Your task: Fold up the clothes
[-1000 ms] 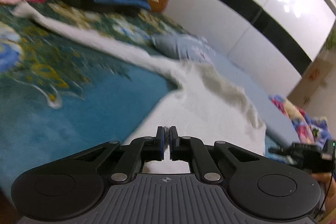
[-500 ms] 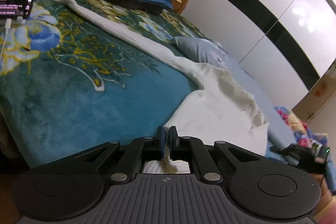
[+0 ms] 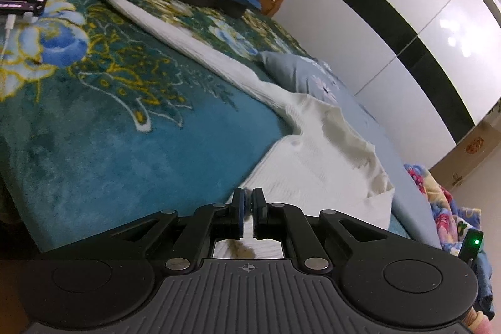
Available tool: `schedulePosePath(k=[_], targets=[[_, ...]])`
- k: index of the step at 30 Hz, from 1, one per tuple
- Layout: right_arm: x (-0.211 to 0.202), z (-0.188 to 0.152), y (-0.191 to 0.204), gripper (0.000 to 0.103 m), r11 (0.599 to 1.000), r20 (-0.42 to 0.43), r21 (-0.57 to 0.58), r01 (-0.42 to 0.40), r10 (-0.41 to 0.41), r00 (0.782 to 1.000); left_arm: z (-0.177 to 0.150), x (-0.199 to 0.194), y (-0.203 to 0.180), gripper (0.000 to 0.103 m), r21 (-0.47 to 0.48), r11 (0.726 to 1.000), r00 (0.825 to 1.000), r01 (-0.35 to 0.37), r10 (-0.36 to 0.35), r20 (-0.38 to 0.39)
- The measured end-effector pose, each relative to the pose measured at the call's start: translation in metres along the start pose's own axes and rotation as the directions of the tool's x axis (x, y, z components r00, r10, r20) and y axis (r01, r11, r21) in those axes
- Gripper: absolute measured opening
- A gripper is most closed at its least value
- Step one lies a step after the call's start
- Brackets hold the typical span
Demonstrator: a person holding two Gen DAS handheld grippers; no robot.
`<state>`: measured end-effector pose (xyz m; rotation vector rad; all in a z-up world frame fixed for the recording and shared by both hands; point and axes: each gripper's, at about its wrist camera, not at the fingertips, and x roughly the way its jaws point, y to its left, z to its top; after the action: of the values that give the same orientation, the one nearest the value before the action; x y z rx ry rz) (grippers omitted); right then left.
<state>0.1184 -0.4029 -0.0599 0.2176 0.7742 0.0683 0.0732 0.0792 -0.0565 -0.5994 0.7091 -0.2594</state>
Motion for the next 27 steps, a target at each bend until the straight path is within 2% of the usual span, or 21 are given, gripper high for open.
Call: schedulePosePath(k=[4,6,10,13,15,18,23,27], targets=[[0.000,-0.003,0.018,0.045,0.977,0.051,-0.198,0.083,-0.075,0.996,0.005,-0.007,-0.003,0.003,0.030,0.999,1.000,-0.023,0.022,0.016],[-0.004,-0.003,0.018,0.045,0.968,0.047,-0.236,0.087,-0.078,0.996,0.011,-0.012,-0.007,0.003,0.053,0.998,0.999,-0.020,0.019,0.032],[-0.008,-0.003,0.011,0.045,0.971,0.036,-0.226,0.072,-0.066,0.997,0.018,-0.009,-0.032,0.003,0.109,0.994,0.999,0.028,-0.032,0.037],[-0.002,-0.003,0.012,0.046,0.973,0.038,-0.222,0.065,-0.058,0.998,0.011,0.015,-0.062,0.003,0.169,0.980,0.995,0.102,-0.098,-0.035],[0.003,-0.001,0.014,0.046,0.974,0.050,-0.218,0.065,-0.056,0.997,0.001,0.035,-0.077,0.003,0.195,0.972,0.989,0.129,-0.111,-0.101],[0.006,0.005,0.017,0.045,0.974,0.077,-0.217,0.071,-0.055,0.995,-0.012,0.057,-0.084,0.003,0.204,0.971,0.981,0.122,-0.087,-0.172],[0.009,0.007,0.020,0.047,0.949,0.117,-0.287,0.129,-0.099,0.988,-0.015,0.066,-0.069,0.003,0.156,0.984,0.977,0.089,-0.056,-0.205],[0.010,0.001,0.018,0.047,0.939,0.082,-0.325,0.112,-0.090,0.993,-0.014,0.068,-0.066,0.003,0.154,0.985,0.975,0.077,-0.043,-0.216]])
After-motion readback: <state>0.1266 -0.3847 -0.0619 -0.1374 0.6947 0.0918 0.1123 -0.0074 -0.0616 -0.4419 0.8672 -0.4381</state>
